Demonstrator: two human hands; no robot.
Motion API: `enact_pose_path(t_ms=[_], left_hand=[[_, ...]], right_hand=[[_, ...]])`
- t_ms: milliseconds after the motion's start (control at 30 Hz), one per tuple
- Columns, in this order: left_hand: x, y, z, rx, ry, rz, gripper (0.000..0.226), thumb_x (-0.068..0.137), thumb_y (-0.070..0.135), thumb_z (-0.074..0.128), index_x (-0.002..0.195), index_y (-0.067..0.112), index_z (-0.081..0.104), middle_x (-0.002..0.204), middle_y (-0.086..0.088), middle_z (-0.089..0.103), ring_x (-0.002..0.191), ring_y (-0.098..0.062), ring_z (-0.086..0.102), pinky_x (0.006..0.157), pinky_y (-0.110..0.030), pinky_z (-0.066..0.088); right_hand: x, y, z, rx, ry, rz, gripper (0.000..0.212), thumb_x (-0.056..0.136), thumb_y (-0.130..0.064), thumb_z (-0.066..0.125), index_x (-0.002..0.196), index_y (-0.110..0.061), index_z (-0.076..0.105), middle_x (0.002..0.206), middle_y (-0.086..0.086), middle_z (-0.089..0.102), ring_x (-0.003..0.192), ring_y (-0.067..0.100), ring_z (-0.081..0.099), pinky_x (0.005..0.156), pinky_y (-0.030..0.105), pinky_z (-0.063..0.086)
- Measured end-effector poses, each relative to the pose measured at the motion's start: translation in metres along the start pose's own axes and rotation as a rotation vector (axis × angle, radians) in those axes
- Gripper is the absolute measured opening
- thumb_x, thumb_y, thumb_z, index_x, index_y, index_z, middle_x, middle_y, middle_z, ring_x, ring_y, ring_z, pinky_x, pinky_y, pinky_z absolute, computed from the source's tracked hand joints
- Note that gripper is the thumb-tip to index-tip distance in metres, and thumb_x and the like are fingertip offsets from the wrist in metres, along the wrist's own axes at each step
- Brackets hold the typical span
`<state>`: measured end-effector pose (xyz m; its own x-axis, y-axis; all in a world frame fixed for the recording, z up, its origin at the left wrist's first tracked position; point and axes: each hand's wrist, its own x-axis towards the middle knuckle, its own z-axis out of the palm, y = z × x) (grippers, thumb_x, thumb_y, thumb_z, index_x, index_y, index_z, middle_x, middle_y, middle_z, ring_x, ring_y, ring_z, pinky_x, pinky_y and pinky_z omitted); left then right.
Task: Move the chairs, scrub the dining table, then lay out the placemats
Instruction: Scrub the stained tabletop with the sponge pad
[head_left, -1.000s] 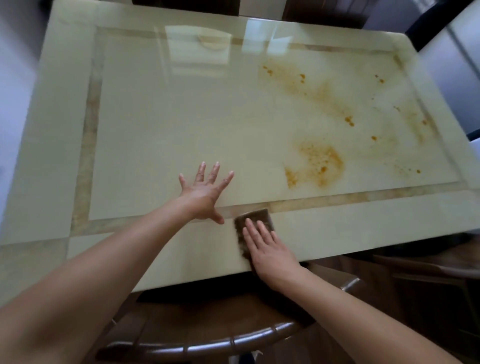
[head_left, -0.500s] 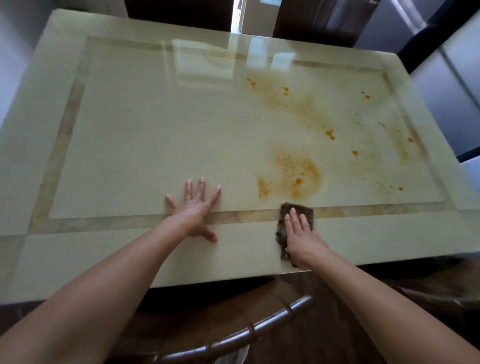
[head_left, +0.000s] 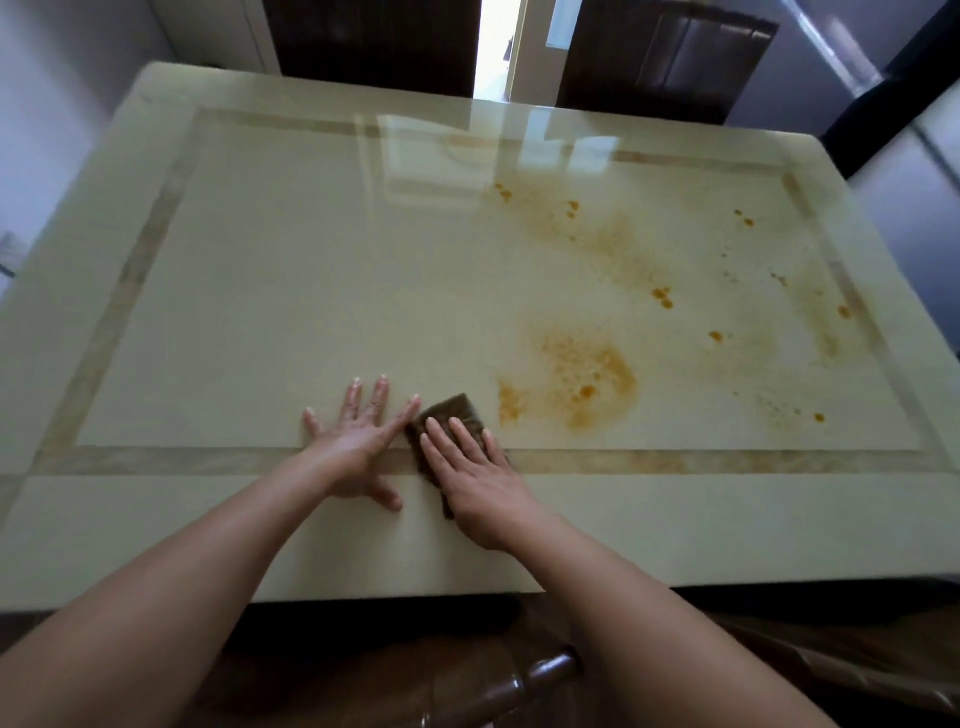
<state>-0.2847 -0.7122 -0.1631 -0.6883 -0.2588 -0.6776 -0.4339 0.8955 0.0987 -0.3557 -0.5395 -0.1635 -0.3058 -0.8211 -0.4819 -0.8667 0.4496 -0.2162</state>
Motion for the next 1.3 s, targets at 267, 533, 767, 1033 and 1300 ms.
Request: enact_pose_path(t_ms=[267, 533, 767, 1033, 1300], left_hand=[[0.000, 0.000, -0.001, -0.019, -0.002, -0.006, 0.127, 0.061, 0.056, 0.077, 0.141, 0.048, -0.021, 0.149, 0.002, -0.039, 0.139, -0.028, -0.032, 0.103, -0.074, 0.002], [0.001, -0.002, -0.001, -0.020, -0.006, 0.007, 0.128, 0.060, 0.059, 0.076, 0.139, 0.048, -0.024, 0.148, 0.002, -0.041, 0.138, -0.027, -0.033, 0.103, -0.073, 0.003], [-0.002, 0.004, -0.011, 0.035, -0.025, -0.014, 0.125, 0.063, 0.062, 0.073, 0.144, 0.042, -0.020, 0.151, -0.002, -0.035, 0.141, -0.032, -0.026, 0.106, -0.070, 0.006], [0.030, 0.004, -0.063, 0.121, 0.283, 0.016, 0.105, 0.076, 0.065, 0.058, 0.149, 0.034, -0.010, 0.160, -0.004, -0.003, 0.147, -0.027, -0.005, 0.113, -0.059, 0.007], [0.100, 0.007, -0.114, -0.009, 0.119, 0.013, 0.125, 0.063, 0.067, 0.070, 0.142, 0.044, -0.023, 0.153, -0.001, -0.033, 0.141, -0.031, -0.028, 0.104, -0.072, 0.005]], right_hand=[[0.022, 0.043, 0.000, 0.115, 0.100, 0.204, 0.062, 0.101, -0.020, 0.024, 0.150, -0.024, -0.015, 0.151, -0.013, -0.030, 0.142, 0.013, -0.025, 0.110, 0.040, -0.021], [-0.019, 0.100, -0.001, 0.163, 0.104, 0.415, 0.062, 0.101, -0.024, 0.024, 0.150, -0.019, -0.014, 0.154, -0.007, -0.028, 0.143, 0.014, -0.025, 0.113, 0.042, -0.018], [0.001, 0.080, 0.002, 0.191, 0.158, 0.364, 0.065, 0.099, -0.010, 0.027, 0.150, -0.017, -0.013, 0.146, -0.007, -0.036, 0.136, 0.013, -0.033, 0.111, 0.041, -0.022], [0.067, 0.039, -0.022, 0.103, 0.147, 0.122, 0.068, 0.097, -0.013, 0.028, 0.150, -0.021, -0.012, 0.145, -0.013, -0.033, 0.140, 0.014, -0.029, 0.113, 0.041, -0.021], [0.108, 0.080, -0.053, 0.198, 0.172, 0.206, 0.062, 0.101, -0.022, 0.026, 0.150, -0.025, -0.012, 0.156, -0.010, -0.023, 0.142, 0.012, -0.025, 0.114, 0.040, -0.020]])
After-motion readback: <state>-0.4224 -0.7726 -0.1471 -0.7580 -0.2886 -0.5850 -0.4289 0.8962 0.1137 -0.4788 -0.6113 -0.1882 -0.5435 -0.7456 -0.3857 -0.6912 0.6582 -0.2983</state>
